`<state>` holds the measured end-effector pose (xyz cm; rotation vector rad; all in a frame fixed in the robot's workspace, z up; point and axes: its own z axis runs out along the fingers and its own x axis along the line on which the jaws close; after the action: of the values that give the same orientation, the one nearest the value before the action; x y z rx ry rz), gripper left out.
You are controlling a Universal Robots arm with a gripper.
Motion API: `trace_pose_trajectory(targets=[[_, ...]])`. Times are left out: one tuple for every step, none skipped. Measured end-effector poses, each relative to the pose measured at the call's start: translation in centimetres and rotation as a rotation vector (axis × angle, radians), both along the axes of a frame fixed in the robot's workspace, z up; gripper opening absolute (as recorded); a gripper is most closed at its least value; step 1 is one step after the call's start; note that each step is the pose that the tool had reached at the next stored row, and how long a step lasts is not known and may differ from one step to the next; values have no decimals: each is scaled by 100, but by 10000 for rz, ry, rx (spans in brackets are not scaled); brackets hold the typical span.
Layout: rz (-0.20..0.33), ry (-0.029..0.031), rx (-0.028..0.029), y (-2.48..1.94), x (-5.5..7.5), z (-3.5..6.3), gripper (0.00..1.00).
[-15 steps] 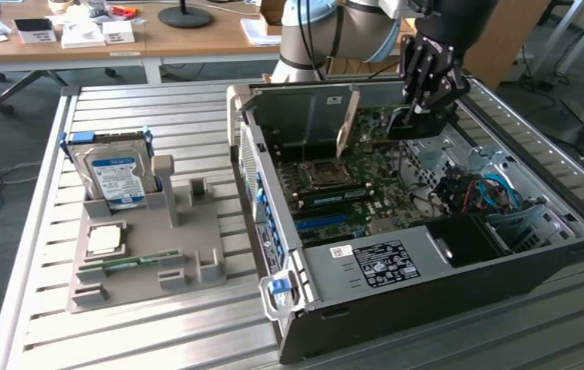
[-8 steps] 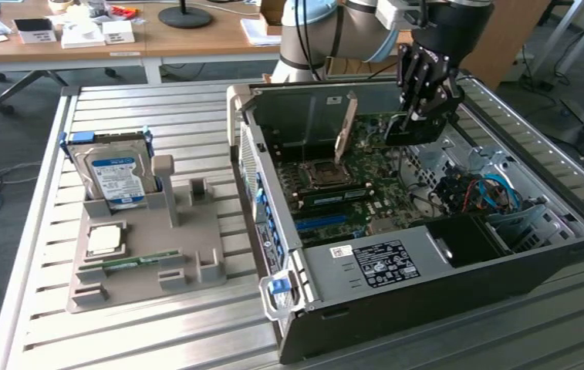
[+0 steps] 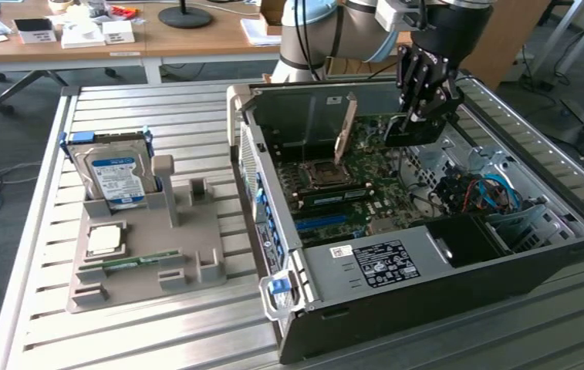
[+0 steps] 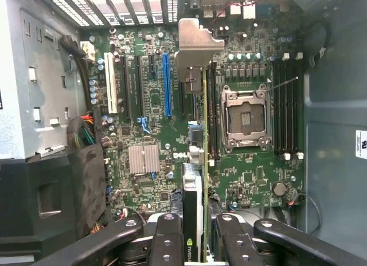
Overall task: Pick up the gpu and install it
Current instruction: 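Insert the gpu into the slot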
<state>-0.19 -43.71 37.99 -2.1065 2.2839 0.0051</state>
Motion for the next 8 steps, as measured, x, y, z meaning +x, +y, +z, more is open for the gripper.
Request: trace_pose_trajectory(targets=[[0, 0, 1, 0, 0, 0, 27], [-1, 0, 0, 0, -1, -1, 27], [-3, -1, 4, 0, -5, -5, 27], [-2, -2, 4, 0, -10, -12, 27], [0, -1, 2, 0, -15, -19, 27], [0, 0, 1, 0, -22, -29, 27], [-1, 0, 1, 0, -28, -39, 27], [-1, 0, 0, 0, -32, -46, 27]])
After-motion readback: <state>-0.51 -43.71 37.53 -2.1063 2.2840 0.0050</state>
